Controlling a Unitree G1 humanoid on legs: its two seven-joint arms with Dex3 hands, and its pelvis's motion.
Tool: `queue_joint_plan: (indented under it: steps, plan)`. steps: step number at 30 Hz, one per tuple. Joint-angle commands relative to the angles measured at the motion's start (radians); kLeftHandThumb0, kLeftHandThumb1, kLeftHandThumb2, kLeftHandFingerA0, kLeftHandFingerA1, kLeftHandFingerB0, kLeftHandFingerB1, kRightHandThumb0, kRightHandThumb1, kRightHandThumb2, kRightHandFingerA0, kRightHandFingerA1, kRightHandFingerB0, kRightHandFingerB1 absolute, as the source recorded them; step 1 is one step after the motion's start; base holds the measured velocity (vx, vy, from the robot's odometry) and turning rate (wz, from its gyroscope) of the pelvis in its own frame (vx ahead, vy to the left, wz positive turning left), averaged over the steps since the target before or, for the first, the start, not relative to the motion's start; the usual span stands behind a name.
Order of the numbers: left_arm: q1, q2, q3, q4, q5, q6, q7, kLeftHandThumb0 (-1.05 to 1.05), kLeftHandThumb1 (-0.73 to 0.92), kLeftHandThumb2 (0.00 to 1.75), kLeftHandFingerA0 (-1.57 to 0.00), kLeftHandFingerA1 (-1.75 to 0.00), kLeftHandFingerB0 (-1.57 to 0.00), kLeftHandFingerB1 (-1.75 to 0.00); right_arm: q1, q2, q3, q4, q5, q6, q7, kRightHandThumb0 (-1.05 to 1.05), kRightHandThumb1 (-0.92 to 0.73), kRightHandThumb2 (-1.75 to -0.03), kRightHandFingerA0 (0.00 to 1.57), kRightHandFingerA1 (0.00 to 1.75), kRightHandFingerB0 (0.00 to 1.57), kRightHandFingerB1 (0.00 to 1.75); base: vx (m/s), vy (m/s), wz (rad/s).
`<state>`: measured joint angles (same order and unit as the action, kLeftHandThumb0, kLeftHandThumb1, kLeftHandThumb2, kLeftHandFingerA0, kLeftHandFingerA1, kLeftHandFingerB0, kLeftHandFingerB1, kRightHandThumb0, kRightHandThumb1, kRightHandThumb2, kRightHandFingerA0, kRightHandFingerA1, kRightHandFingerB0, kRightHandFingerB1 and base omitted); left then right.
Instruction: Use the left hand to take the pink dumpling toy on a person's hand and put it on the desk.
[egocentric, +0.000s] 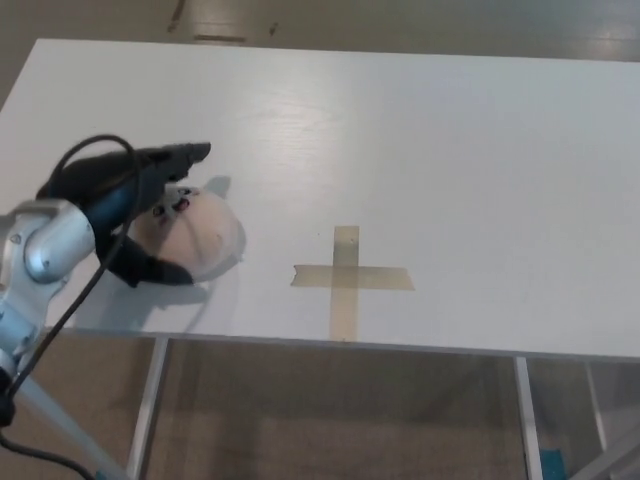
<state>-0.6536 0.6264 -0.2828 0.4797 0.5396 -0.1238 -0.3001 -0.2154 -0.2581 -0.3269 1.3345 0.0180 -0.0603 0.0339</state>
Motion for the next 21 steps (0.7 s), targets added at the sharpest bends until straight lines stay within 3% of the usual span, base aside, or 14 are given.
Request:
queue_joint_plan:
  steps: [1, 6, 10, 11, 12, 13, 14, 18, 19, 21]
  plan:
    - [0.001, 0.045, 0.093, -0.227, -0.094, 0.082, -0.131, -0.89, 0.46, 0.62, 0.0, 0.0, 0.0, -0.03, 0.011, -0.002, -0.001, 0.005, 0.012, 0.012, 0.009, -0.46, -0.57, -0.58, 0.65, 0.46, 0.63, 0.45, 0.0, 0.0, 0.0]
    - [-0.007, 0.054, 0.136, -0.304, -0.125, 0.055, -0.139, -0.91, 0.46, 0.65, 0.0, 0.0, 0.0, -0.01, 0.01, -0.004, -0.003, 0.005, 0.012, 0.004, 0.002, -0.46, -0.57, -0.58, 0.65, 0.46, 0.66, 0.46, 0.0, 0.0, 0.0]
    - [-0.038, 0.103, 0.214, -0.381, -0.179, -0.04, -0.144, -0.96, 0.47, 0.68, 0.0, 0.0, 0.0, -0.01, 0.008, -0.007, 0.009, 0.005, -0.004, 0.0, -0.021, -0.47, -0.57, -0.58, 0.64, 0.45, 0.66, 0.46, 0.0, 0.0, 0.0]
    - [-0.04, 0.113, 0.228, -0.403, -0.188, -0.04, -0.151, -0.96, 0.48, 0.68, 0.0, 0.0, 0.0, -0.02, 0.009, -0.009, 0.009, 0.005, -0.003, -0.001, -0.02, -0.47, -0.57, -0.58, 0.64, 0.45, 0.66, 0.46, 0.0, 0.0, 0.0]
    - [-0.04, 0.13, 0.252, -0.446, -0.204, -0.036, -0.166, -0.92, 0.37, 0.74, 0.0, 0.0, 0.0, -0.01, 0.011, -0.011, 0.008, 0.004, -0.001, -0.003, -0.017, -0.47, -0.57, -0.57, 0.63, 0.45, 0.65, 0.45, 0.0, 0.0, 0.0]
    - [-0.04, 0.138, 0.263, -0.465, -0.212, -0.033, -0.173, -0.92, 0.37, 0.74, 0.0, 0.0, 0.0, -0.01, 0.012, -0.012, 0.008, 0.004, 0.001, -0.003, -0.016, -0.47, -0.57, -0.57, 0.63, 0.45, 0.65, 0.45, 0.0, 0.0, 0.0]
    - [-0.037, 0.148, 0.28, -0.494, -0.227, -0.028, -0.185, -0.97, 0.47, 0.68, 0.0, 0.0, 0.0, -0.03, 0.011, -0.013, 0.007, 0.004, 0.002, -0.002, -0.015, -0.47, -0.57, -0.57, 0.64, 0.45, 0.65, 0.45, 0.0, 0.0, 0.0]
    - [0.015, 0.188, 0.378, -0.638, -0.34, 0.005, -0.247, -0.99, 0.46, 0.69, 0.0, -0.01, 0.0, -0.1, 0.008, -0.016, 0.009, 0.005, 0.0, 0.007, -0.016, -0.47, -0.57, -0.58, 0.63, 0.45, 0.64, 0.45, 0.0, 0.0, 0.0]
    - [0.045, 0.195, 0.417, -0.689, -0.39, 0.007, -0.265, -0.75, 0.38, 0.86, 0.0, 0.0, 0.0, -0.06, 0.008, -0.017, 0.011, 0.006, -0.002, 0.008, -0.015, -0.47, -0.57, -0.58, 0.63, 0.45, 0.64, 0.45, 0.0, 0.0, 0.0]
    - [0.113, 0.202, 0.495, -0.789, -0.473, 0.014, -0.289, -0.75, 0.4, 0.85, 0.0, -0.01, 0.0, -0.08, 0.009, -0.016, 0.019, 0.007, -0.009, 0.007, -0.015, -0.47, -0.57, -0.58, 0.63, 0.45, 0.64, 0.45, 0.0, 0.0, 0.0]
